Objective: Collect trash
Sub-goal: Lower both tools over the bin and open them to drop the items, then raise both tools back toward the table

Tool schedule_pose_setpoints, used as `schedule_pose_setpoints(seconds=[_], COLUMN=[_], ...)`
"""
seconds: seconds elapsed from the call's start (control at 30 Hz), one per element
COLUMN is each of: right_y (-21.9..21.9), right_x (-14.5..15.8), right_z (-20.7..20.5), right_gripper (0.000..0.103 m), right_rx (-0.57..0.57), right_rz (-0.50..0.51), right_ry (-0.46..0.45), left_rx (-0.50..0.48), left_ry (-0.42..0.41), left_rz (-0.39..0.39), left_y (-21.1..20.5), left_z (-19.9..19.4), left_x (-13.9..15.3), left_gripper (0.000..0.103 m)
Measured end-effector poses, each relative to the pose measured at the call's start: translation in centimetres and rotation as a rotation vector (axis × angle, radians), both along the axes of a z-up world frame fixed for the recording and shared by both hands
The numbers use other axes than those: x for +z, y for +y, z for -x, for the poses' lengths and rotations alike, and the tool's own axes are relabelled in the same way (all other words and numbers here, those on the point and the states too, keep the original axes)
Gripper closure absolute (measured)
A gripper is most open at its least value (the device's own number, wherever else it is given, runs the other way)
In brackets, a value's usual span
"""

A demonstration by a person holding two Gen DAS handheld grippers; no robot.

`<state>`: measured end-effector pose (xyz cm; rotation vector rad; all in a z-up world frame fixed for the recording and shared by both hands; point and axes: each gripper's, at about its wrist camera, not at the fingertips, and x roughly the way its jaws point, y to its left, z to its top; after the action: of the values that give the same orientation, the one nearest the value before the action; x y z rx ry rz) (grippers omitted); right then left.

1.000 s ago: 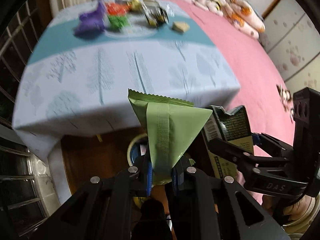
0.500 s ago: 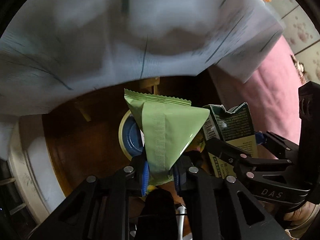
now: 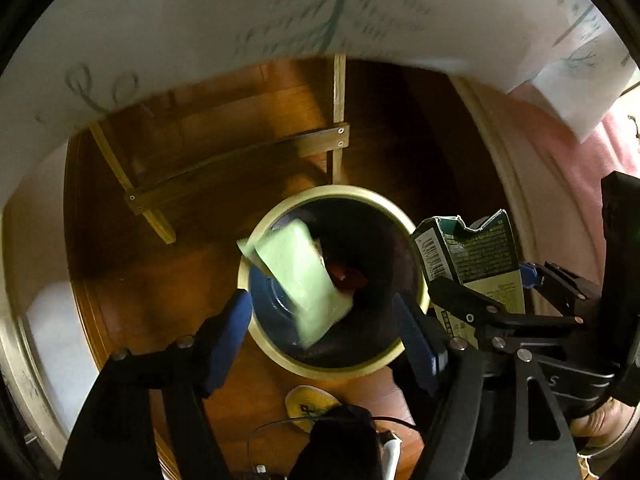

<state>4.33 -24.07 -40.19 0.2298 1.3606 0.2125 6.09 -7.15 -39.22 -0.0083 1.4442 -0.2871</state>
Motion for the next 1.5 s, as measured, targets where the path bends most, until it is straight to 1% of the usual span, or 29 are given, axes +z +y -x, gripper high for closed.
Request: schedule_pose_setpoints(seconds=[0.07, 0.13, 0.2, 0.27, 0.3, 0.33, 0.47, 0.6, 0.67, 0.83, 0.9, 0.93, 1.0, 1.03, 1.13, 1.17, 1.2, 1.23, 1.27, 1.33, 1.4, 1.5], right_y=[0.6, 1.0, 1.4, 1.8, 1.9, 1.9, 2.4, 3.0, 3.3, 3.5, 3.6, 3.6, 3.8, 3.9, 3.9, 3.9, 3.9, 3.9, 3.9, 3.9, 3.9, 3.5], right_x=[-0.6, -1.3, -2.1, -2.5, -2.7, -2.8, -1.8, 0.2, 1.6, 6.2, 8.5, 9.5, 12.4, 13.7, 18.3, 20.4, 21.7, 23.1, 25.1, 27.8, 31.0, 35.0], right_z=[-0.2, -0.3, -0.4, -0.6, -0.7, -0.8, -1.2, -1.4, -1.5, -1.6, -1.4, -1.2, -1.0, -1.0, -0.7, -0.6, -0.6, -0.7, -0.6, -0.7, -1.0, -1.4], right_gripper=[0.024, 0.023, 0.02, 0.019, 0.019, 0.019, 0.017, 0.017, 0.017, 0.016, 0.016, 0.016, 0.016, 0.016, 0.016, 0.016, 0.016, 0.016, 0.016, 0.016, 0.016, 0.016], right_rx=[0.01, 0.021, 0.03, 0.031, 0.029, 0.027, 0.037, 0.067, 0.08, 0.092, 0.09, 0.09, 0.09, 0.09, 0.091, 0.094, 0.095, 0.098, 0.105, 0.115, 0.125, 0.129], right_rz=[-0.004, -0.009, -0.015, -0.016, -0.027, -0.035, -0.05, -0.042, -0.038, -0.047, -0.05, -0.051, -0.059, -0.062, -0.075, -0.077, -0.082, -0.084, -0.083, -0.086, -0.088, -0.076], right_ry=[0.001, 0.006, 0.013, 0.016, 0.018, 0.016, -0.005, -0.023, -0.024, -0.046, -0.048, -0.049, -0.053, -0.057, -0.079, -0.09, -0.1, -0.114, -0.134, -0.166, -0.212, -0.287], left_rx=[-0.003, -0.006, 0.0, 0.007, 0.01, 0.013, 0.028, 0.062, 0.08, 0.107, 0.117, 0.123, 0.131, 0.137, 0.156, 0.163, 0.17, 0.178, 0.184, 0.192, 0.198, 0.203], left_ry=[0.005, -0.001, -0.012, -0.023, -0.03, -0.038, -0.073, -0.094, -0.113, -0.16, -0.175, -0.185, -0.202, -0.215, -0.25, -0.263, -0.276, -0.294, -0.307, -0.341, -0.381, -0.431], left_rz=[-0.005, -0.015, -0.025, -0.034, -0.039, -0.043, -0.057, -0.054, -0.051, -0.053, -0.054, -0.053, -0.054, -0.054, -0.036, -0.03, -0.021, -0.011, -0.005, 0.01, 0.024, 0.04], left_y=[0.0, 0.1, 0.4, 0.7, 1.0, 1.1, 1.5, 2.2, 2.7, 3.7, 4.0, 4.3, 4.8, 5.1, 6.0, 6.2, 6.4, 6.7, 6.7, 6.9, 6.8, 6.4], left_z=[0.1, 0.2, 0.4, 0.4, 0.7, 0.9, 0.7, 0.8, 0.8, 1.1, 1.3, 1.5, 1.6, 1.8, 1.9, 1.9, 1.9, 1.9, 1.9, 1.8, 1.6, 0.8], left_x=[-1.1, -1.6, -1.7, -1.0, -0.9, -0.5, 1.5, 4.2, 6.2, 11.8, 14.3, 15.9, 18.3, 20.3, 24.9, 26.2, 27.5, 29.4, 30.7, 33.3, 35.8, 39.1], left_gripper=[0.03, 0.025, 0.023, 0.022, 0.02, 0.017, 0.014, 0.012, 0.011, 0.009, 0.009, 0.009, 0.009, 0.009, 0.009, 0.009, 0.009, 0.008, 0.008, 0.005, 0.005, 0.005])
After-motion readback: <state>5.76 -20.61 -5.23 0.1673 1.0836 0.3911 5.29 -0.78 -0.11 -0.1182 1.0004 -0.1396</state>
